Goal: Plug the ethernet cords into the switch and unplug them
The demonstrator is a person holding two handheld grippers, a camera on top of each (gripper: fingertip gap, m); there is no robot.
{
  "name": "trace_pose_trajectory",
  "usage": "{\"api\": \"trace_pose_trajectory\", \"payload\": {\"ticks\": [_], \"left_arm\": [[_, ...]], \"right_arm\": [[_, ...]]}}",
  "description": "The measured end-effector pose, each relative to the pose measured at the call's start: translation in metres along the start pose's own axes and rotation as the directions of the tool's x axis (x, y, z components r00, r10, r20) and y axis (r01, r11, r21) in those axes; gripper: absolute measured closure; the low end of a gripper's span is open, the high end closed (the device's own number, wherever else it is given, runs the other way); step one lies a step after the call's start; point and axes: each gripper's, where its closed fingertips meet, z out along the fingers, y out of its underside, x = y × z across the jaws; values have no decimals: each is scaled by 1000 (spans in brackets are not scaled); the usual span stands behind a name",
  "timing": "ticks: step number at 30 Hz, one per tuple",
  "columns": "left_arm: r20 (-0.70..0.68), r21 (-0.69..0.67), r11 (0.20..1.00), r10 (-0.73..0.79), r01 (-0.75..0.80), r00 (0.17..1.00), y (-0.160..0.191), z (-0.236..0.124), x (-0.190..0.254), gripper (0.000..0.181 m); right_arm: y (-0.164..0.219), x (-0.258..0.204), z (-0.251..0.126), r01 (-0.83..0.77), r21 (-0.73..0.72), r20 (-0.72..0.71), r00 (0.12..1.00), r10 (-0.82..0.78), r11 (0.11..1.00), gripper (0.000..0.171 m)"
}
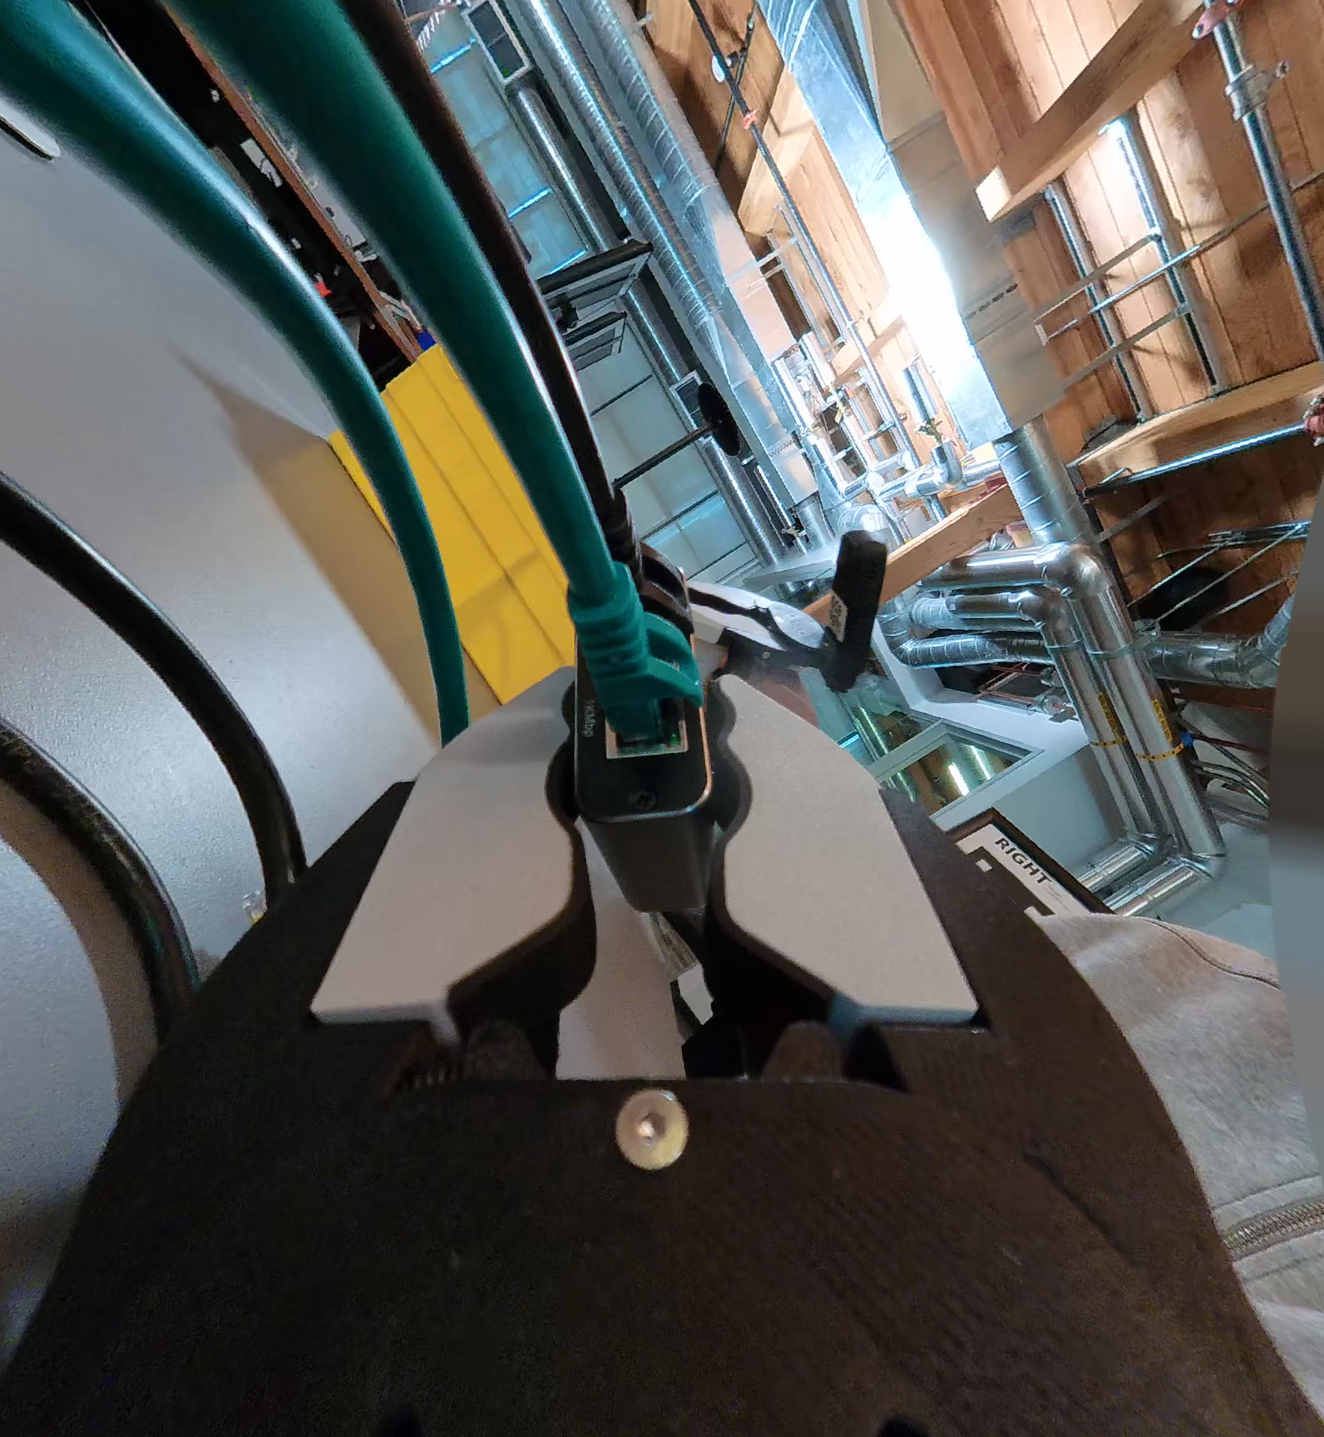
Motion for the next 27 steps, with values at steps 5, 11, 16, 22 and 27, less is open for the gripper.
{"api": "trace_pose_trajectory", "payload": {"ticks": [5, 11, 16, 22, 27], "left_arm": [[8, -53, 998, 33, -33, 999, 9, 4, 2, 155], [-10, -249, 963, 101, -100, 995, 43, 18, 8, 155], [-99, -535, 823, 165, -192, 981, 102, 28, 22, 154], [-202, -726, 644, 139, -243, 970, 155, 23, 38, 154], [-227, -682, 703, 60, -202, 972, 146, 25, 45, 154]], "right_arm": [[-12, -21, -7, 177, -25, -80, 981, -178, 984, 138], [-80, -150, -40, 110, 361, 320, 918, -234, 926, 146], [-69, -233, -13, 110, 357, 473, 835, -281, 928, 147], [-35, -274, 4, -101, 183, 761, 645, -76, 978, 162], [-47, -270, -16, -411, -68, 962, 215, 169, 909, 159]]}}
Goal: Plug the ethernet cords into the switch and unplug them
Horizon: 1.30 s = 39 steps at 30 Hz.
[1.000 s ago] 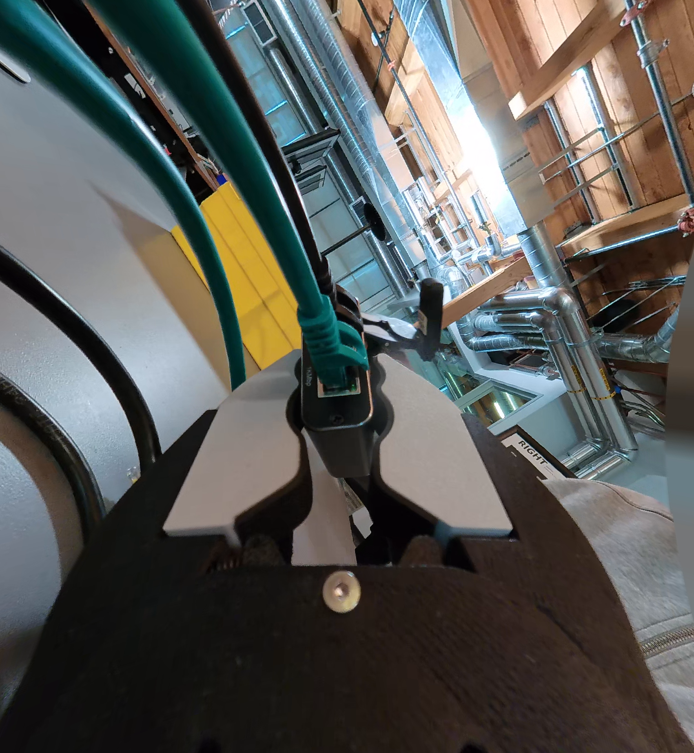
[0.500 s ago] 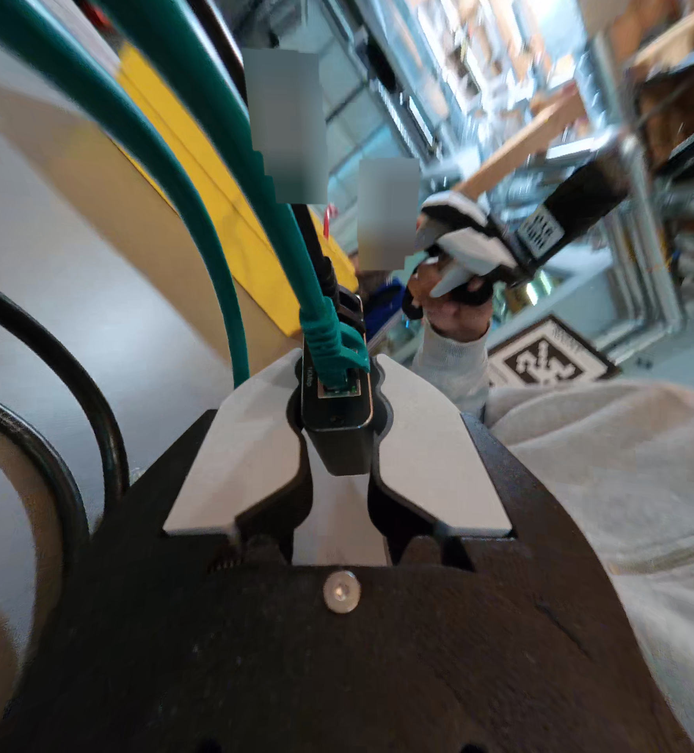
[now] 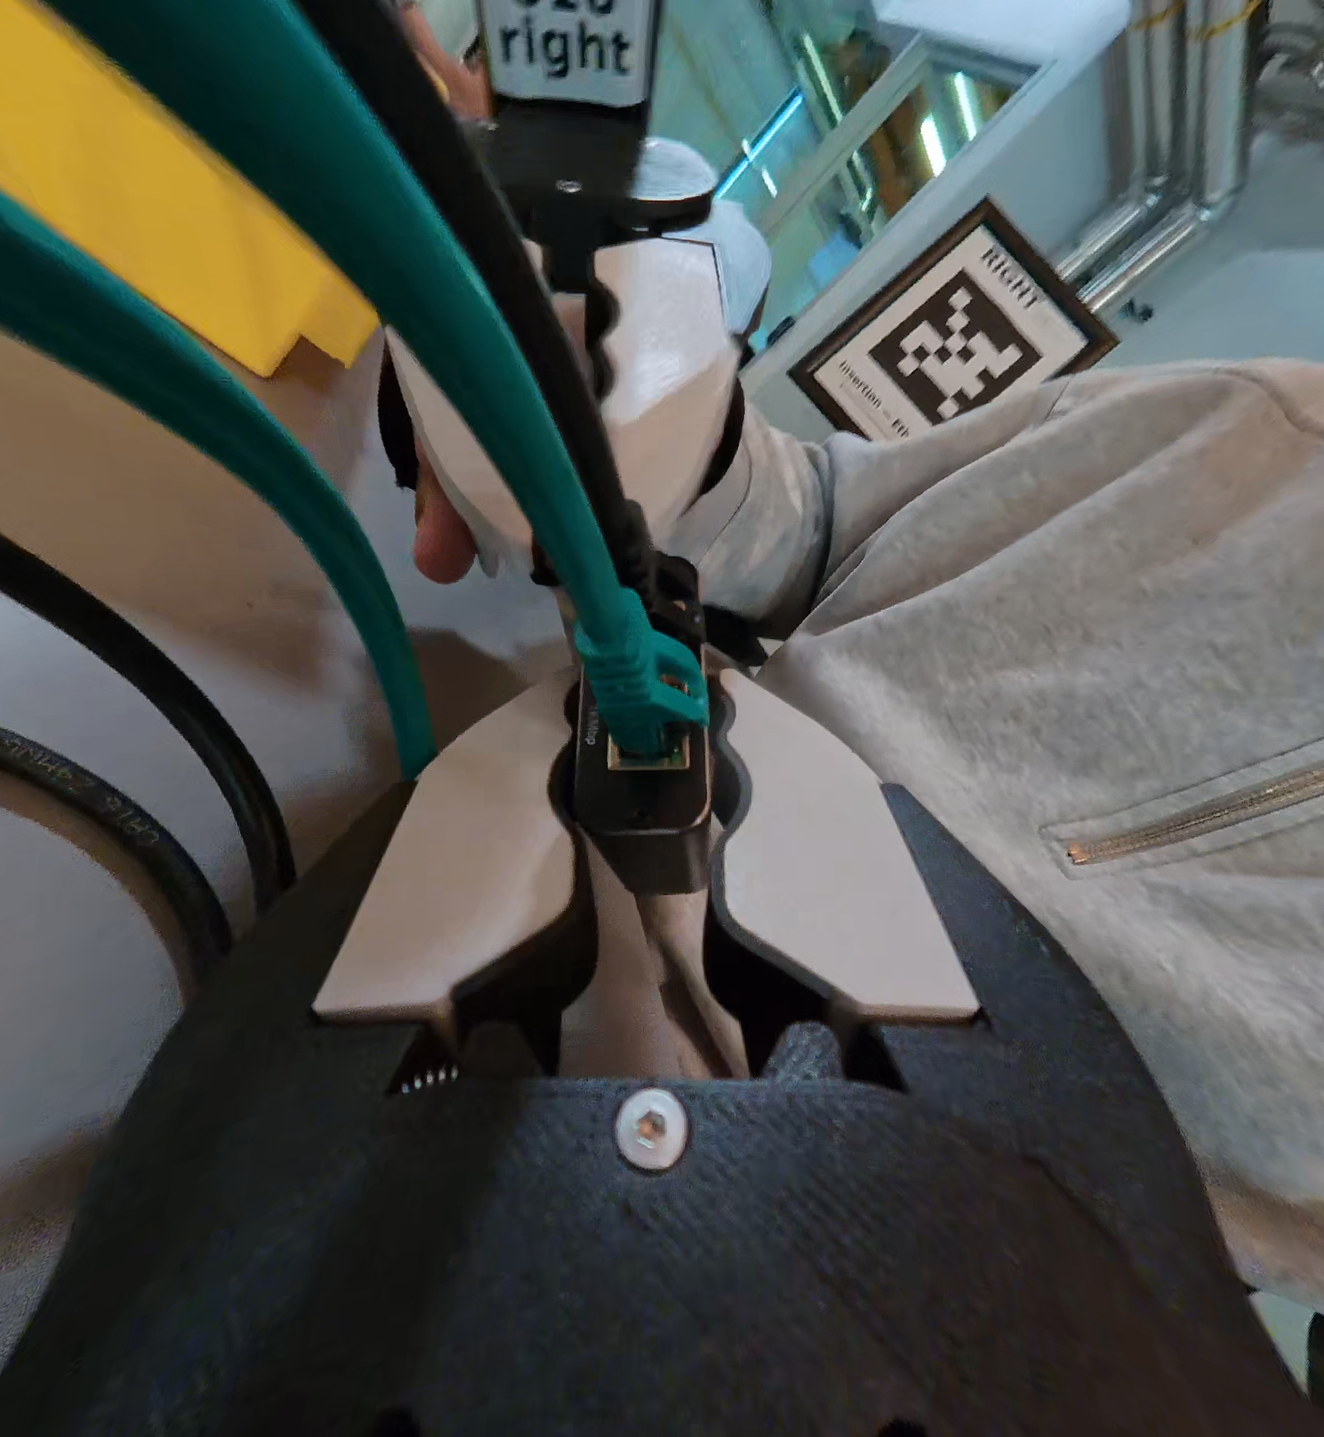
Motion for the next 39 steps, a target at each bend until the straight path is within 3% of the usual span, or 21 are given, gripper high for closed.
{"api": "trace_pose_trajectory", "payload": {"ticks": [1, 5, 8, 12, 19, 23, 25, 28, 32, 37, 39], "left_arm": [[-1, 8, 1000, -19, 19, 1000, -1, -1, -1, 155], [-5, -36, 999, -30, 30, 1000, 5, 3, -1, 154], [9, -60, 998, -31, 32, 999, 9, 7, -3, 152], [23, 152, 987, 45, -47, 999, -21, -3, 0, 124], [-14, 495, 869, 41, -29, 999, -66, -53, 7, 124], [-87, 418, 908, -4, 40, 996, -55, -38, 8, 127], [-146, 456, 886, -25, 90, 989, -58, -38, 9, 131], [-190, 490, 857, -72, 158, 979, -62, -37, 6, 116], [-147, 388, 915, -60, 113, 987, -47, -14, 6, 107], [-125, 378, 923, -25, 71, 992, -44, -8, 10, 123], [-95, 371, 925, -44, 76, 995, -44, -11, 4, 140]], "right_arm": [[-2, -7, -1, -27, 16, 71, 997, 25, 1000, 137], [25, -6, 13, 65, -129, 46, 997, -59, 989, 134], [26, -5, 17, 206, -144, -19, 977, -211, 968, 147], [6, -4, 10, 283, -43, -87, 954, -286, 958, 150], [-28, -1, -17, 299, 180, -172, 948, -269, 937, 152], [-38, -7, -22, 270, 287, -149, 960, -236, 919, 151], [-41, -12, -21, 290, 311, -159, 955, -251, 905, 151], [-39, -28, -11, 301, 330, -114, 954, -279, 895, 151], [-35, -34, 0, 297, 329, -102, 955, -279, 896, 151], [-33, -28, 4, 278, 337, -130, 960, -248, 900, 151], [-33, -22, 3, 337, 305, -203, 937, -285, 891, 152]]}}
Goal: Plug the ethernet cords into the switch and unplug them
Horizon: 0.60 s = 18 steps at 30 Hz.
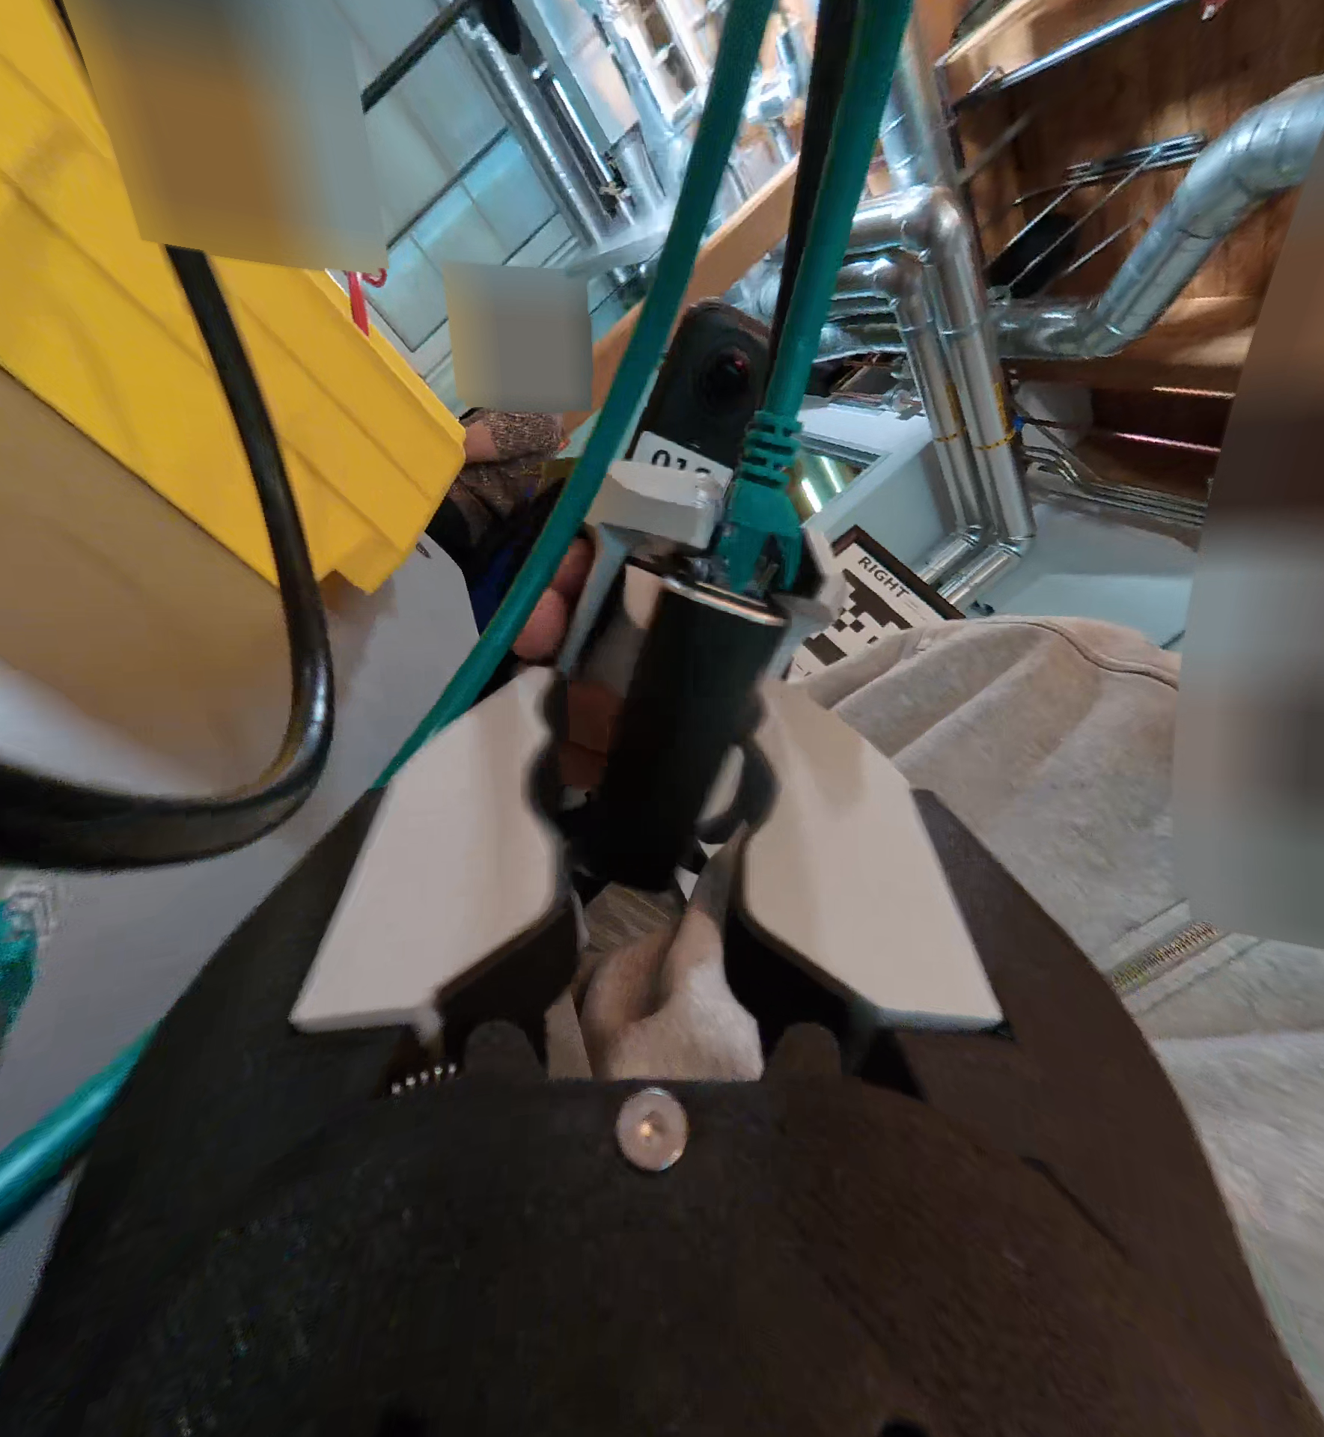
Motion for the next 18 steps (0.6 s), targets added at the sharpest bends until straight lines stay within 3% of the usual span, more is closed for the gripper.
{"api": "trace_pose_trajectory", "payload": {"ticks": [1, 5, 13, 18], "left_arm": [[-31, -17, 1000, 6, -7, 1000, 2, -1, 4, 151], [-33, -27, 1000, 9, -10, 999, 2, -1, 7, 155], [115, -121, 990, 92, -78, 989, 11, -5, -13, 155], [130, -132, 988, 100, -83, 986, 12, -4, -14, 155]], "right_arm": [[1, 2, 0, 25, -4, -11, 1000, -25, 1000, 151], [2, 5, -3, 5, -22, 3, 1000, -5, 1000, 144], [12, 18, -11, 133, -141, -22, 990, -137, 981, 139], [10, 20, -18, 93, -130, 19, 996, -92, 987, 143]]}}
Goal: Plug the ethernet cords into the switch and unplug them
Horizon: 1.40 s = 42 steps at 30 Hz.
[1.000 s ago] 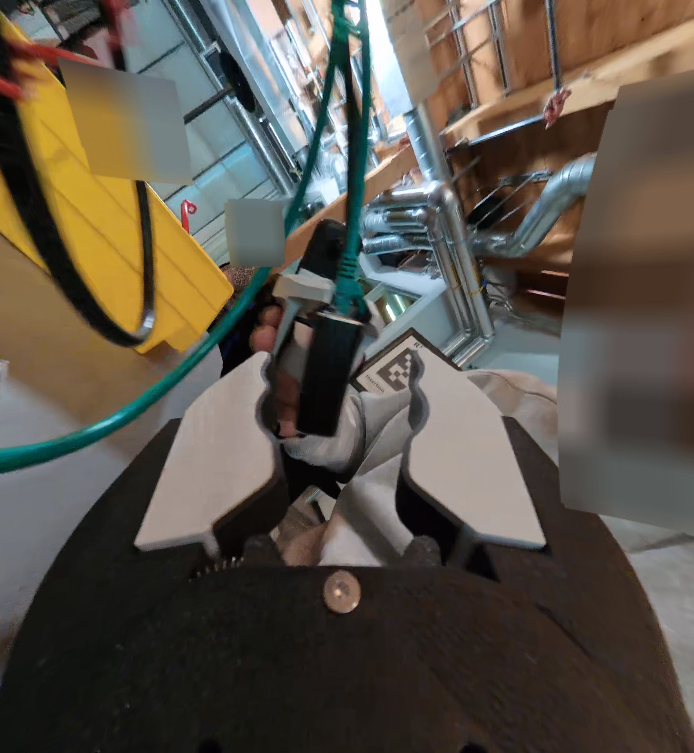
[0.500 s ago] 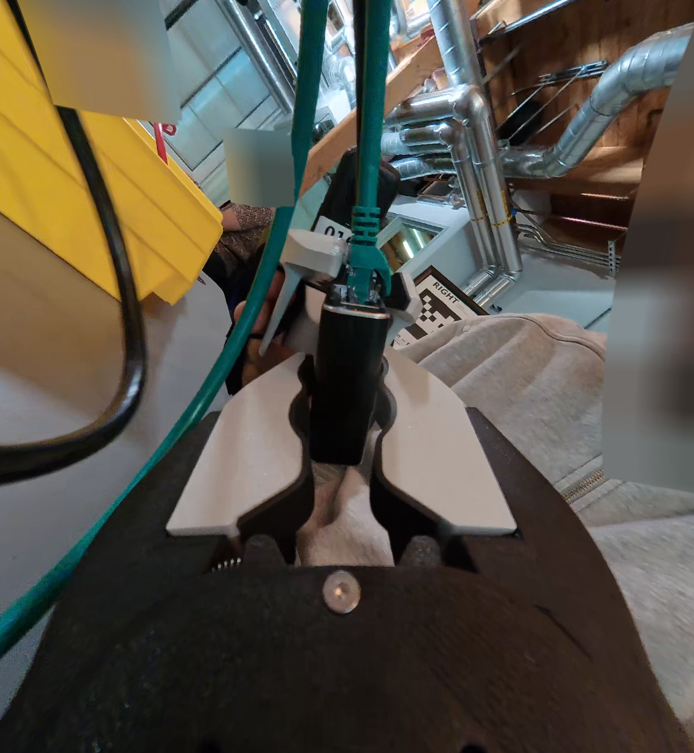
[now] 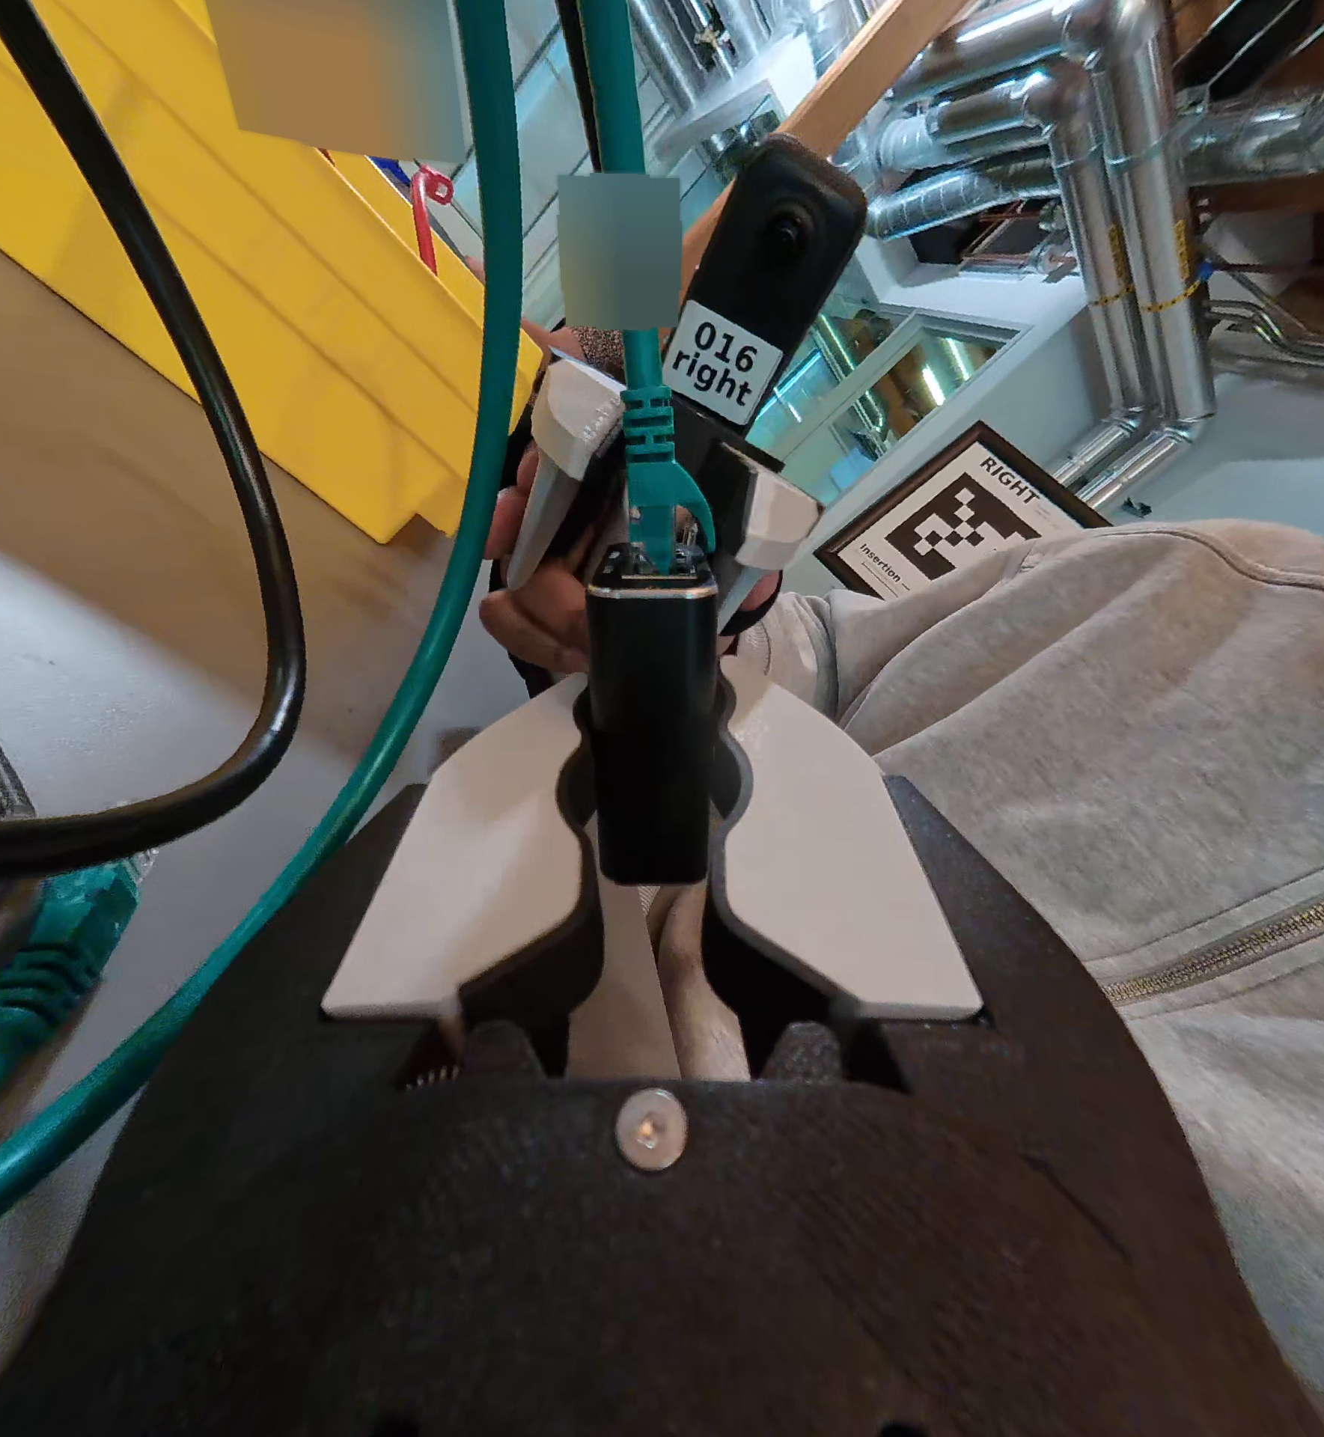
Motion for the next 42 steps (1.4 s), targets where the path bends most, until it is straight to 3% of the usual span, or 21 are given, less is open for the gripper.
{"api": "trace_pose_trajectory", "payload": {"ticks": [7, 29, 42], "left_arm": [[-1, -7, 1000, -5, 5, 1000, 1, 1, 0, 155], [73, -10, 999, 48, -47, 996, 4, 4, -2, 156], [38, 35, 999, -24, 23, 999, -1, 5, -5, 150]], "right_arm": [[-5, 3, -6, -113, 49, 77, 991, 109, 992, 147], [5, -1, 0, -167, -2, 116, 979, 166, 986, 152], [23, -10, 13, -222, -85, 116, 966, 230, 971, 156]]}}
